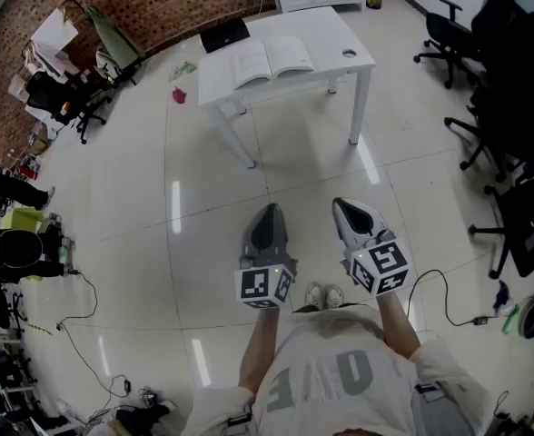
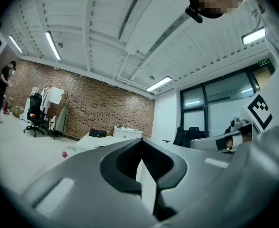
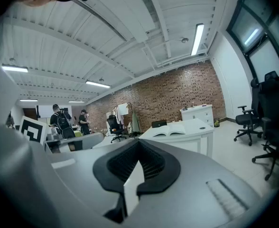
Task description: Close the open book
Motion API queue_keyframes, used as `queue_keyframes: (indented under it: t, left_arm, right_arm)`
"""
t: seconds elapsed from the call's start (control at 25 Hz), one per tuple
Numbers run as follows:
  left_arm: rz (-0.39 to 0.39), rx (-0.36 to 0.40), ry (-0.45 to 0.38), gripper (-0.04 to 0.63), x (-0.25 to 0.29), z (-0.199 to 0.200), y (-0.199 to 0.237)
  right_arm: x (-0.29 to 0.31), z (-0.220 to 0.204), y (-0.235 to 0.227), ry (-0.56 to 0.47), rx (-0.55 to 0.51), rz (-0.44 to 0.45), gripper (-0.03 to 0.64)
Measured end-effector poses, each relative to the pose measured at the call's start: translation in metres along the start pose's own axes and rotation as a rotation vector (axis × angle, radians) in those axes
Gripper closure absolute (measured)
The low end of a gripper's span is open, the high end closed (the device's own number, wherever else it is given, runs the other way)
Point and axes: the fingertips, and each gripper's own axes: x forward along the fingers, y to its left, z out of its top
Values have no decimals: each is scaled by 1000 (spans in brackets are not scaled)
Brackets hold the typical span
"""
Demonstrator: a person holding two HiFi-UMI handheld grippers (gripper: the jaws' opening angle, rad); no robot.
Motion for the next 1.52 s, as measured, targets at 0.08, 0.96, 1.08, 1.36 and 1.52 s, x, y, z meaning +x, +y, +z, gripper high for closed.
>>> queue_keyframes:
  t: [0.08,0.96,1.08,1.36,1.52]
  left_arm:
    - [18,-5,-4,580,2,-1,5]
    - [6,55,12,580,36,-9,-6]
    - [17,41,6,580,42,-5,-3]
    - [66,29,54,580,41,-22,2]
    - [95,4,90,580,42,-37,25]
  right_arm:
    - [3,2,-4,-4,-4,6,615]
    - [17,24,-23,-76,33,30,612]
    - [19,24,-28,-76,30,32,612]
    - [19,-1,-48,-37,91,44,612]
    - [31,-11,-50,-12,104,62,612]
